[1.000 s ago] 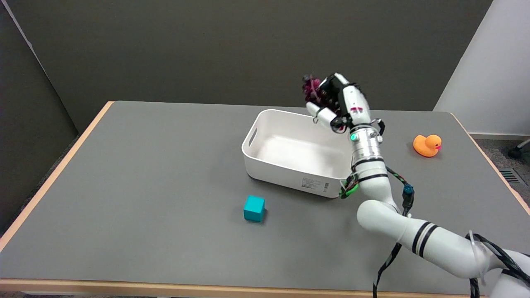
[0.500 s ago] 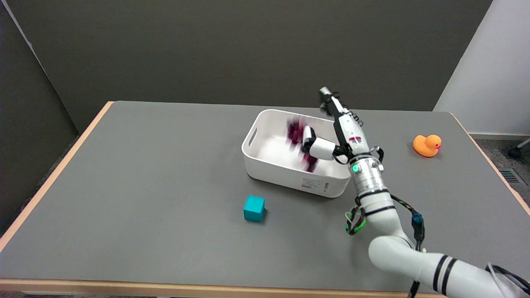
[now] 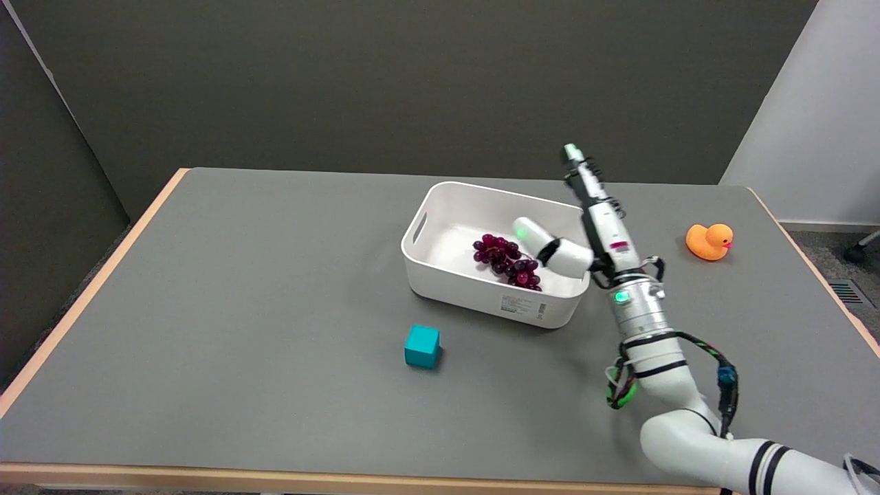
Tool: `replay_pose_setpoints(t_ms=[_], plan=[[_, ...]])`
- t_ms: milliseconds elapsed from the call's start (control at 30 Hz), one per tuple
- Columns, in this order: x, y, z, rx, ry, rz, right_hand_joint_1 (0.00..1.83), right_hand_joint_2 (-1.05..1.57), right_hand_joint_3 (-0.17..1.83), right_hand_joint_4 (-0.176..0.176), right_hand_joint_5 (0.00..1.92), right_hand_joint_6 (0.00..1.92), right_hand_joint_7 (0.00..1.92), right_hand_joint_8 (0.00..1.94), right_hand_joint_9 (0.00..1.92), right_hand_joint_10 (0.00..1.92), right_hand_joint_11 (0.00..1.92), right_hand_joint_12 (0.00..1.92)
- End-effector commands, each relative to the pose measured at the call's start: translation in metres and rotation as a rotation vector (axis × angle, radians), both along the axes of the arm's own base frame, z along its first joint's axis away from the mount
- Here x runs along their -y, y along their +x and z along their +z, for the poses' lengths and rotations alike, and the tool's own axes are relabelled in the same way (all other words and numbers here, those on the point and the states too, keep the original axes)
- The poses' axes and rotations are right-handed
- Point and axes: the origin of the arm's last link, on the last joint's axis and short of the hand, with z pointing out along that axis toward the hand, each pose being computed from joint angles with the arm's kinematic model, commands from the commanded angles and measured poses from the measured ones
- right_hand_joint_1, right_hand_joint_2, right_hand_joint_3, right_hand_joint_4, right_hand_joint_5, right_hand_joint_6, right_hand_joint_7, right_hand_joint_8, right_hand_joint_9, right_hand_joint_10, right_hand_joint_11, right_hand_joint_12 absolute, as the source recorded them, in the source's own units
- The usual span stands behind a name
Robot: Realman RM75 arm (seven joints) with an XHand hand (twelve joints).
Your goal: Place the grape into the white box.
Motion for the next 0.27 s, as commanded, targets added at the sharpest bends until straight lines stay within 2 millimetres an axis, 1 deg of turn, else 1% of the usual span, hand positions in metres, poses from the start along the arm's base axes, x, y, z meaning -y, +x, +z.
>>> replay_pose_setpoints(t_ms=[33,67,167,267], plan=[[-0.073,0.021,0.143,0.201,-0.163,0.434,0.36,0.65,0.65,-0.037,0.00,0.00,0.00,0.00,0.00,0.00,0.00,0.43],[-0.076,0.016,0.150,0.214,-0.167,0.418,0.36,0.66,0.66,-0.038,0.00,0.00,0.00,0.00,0.00,0.00,0.00,0.39],[-0.080,0.004,0.160,0.222,-0.211,0.369,0.37,0.67,0.67,-0.044,0.00,0.00,0.00,0.00,0.00,0.00,0.00,0.26],[-0.082,-0.003,0.163,0.224,-0.235,0.343,0.37,0.67,0.68,-0.046,0.00,0.00,0.00,0.00,0.00,0.00,0.00,0.22]])
